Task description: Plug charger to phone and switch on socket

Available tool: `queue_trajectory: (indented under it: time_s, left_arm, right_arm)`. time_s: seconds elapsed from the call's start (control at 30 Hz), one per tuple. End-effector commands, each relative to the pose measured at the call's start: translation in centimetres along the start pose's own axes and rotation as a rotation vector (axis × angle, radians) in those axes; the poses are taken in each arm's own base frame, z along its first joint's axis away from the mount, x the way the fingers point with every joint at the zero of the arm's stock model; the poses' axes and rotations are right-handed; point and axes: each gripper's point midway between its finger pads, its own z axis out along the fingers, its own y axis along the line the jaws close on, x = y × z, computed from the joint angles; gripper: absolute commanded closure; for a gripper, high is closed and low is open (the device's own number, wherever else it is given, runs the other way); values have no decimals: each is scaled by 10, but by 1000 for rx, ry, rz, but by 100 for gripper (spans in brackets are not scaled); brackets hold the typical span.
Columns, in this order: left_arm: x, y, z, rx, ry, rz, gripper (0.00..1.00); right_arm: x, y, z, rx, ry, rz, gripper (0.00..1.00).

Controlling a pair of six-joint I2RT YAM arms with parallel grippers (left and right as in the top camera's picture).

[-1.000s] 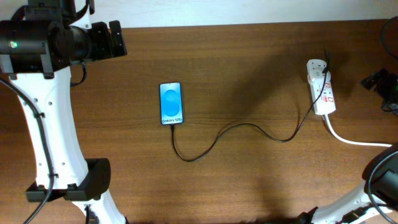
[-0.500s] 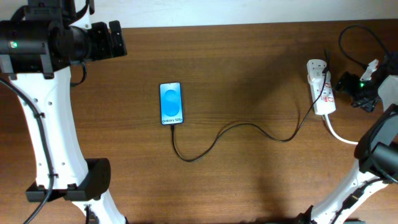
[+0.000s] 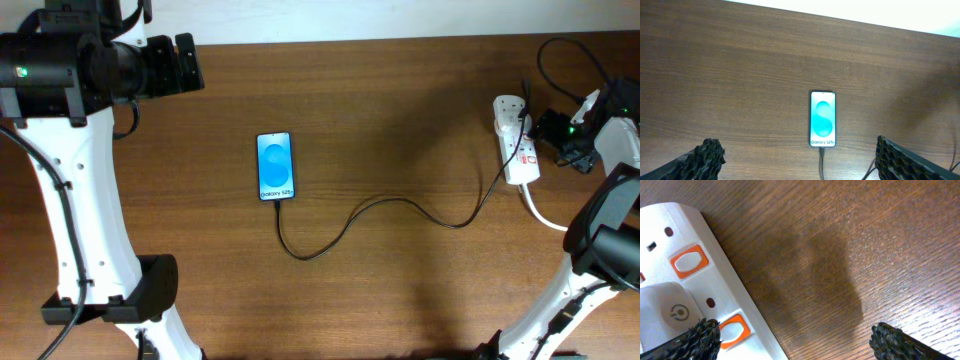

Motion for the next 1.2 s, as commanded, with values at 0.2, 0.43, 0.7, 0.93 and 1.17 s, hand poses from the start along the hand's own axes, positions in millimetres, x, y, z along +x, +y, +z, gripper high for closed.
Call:
queue_trajectory:
  time_s: [0.2, 0.43, 0.7, 0.93, 1.17]
  left_arm:
    - [-2, 2, -7, -9, -21, 0, 1]
    - [-2, 2, -7, -8, -21, 0, 1]
    - [-2, 2, -7, -8, -21, 0, 1]
    - [-2, 2, -7, -8, -21, 0, 0]
    - [-2, 2, -7, -9, -21, 0, 1]
  right_arm:
    - [28, 10, 18, -20, 80, 31, 1]
    - [54, 4, 29, -11, 135, 40, 1]
    - [12, -15, -8, 28, 77, 80, 2]
    - [-46, 40, -212, -54, -93, -134, 2]
    - [66, 190, -387, -286, -277, -520, 2]
